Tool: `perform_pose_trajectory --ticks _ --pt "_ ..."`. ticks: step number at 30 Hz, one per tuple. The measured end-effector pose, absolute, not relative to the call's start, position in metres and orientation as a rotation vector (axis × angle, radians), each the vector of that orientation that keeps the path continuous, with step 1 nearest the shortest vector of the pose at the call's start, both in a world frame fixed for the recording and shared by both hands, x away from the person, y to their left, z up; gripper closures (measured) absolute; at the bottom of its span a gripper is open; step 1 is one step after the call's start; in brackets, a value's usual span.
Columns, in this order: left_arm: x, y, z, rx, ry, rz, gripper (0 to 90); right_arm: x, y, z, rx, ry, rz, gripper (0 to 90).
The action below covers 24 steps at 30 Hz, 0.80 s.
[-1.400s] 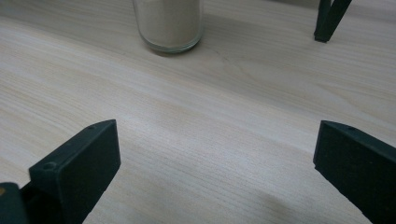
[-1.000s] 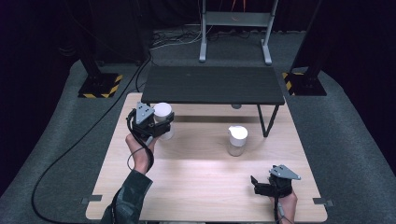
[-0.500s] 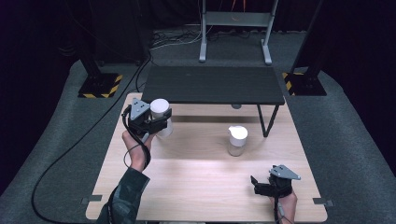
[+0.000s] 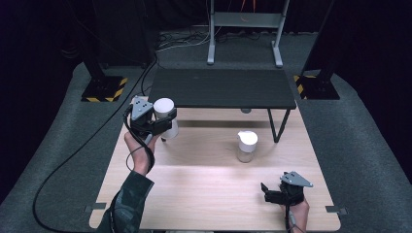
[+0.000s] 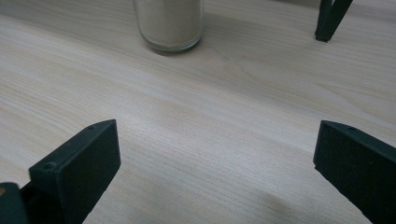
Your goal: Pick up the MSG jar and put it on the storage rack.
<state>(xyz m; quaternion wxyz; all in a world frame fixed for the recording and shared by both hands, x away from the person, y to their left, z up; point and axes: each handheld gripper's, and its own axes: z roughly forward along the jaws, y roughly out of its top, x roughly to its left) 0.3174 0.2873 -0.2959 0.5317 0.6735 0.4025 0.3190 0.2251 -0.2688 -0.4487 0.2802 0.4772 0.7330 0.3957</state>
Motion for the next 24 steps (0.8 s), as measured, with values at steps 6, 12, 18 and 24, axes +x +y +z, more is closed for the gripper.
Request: perform_pose_trajectory --ticks 6,12,18,24 --pt "0.320 0.289 -0.291 1.603 0.958 0.752 34.1 0.225 -0.269 -0.449 1.279 1.965 1.059 0.0" --pt "0.321 0.290 -0.284 1.601 0.946 0.752 34.1 0.225 -0.268 -0.449 1.279 1.965 1.058 0.0" --pt "0.323 0.291 -0.277 1.601 0.934 0.744 34.1 0.225 -0.268 -0.449 1.280 1.964 1.058 0.0" --pt "0.326 0.290 -0.269 1.611 0.927 0.740 34.1 0.225 -0.268 -0.449 1.280 1.964 1.058 0.0"
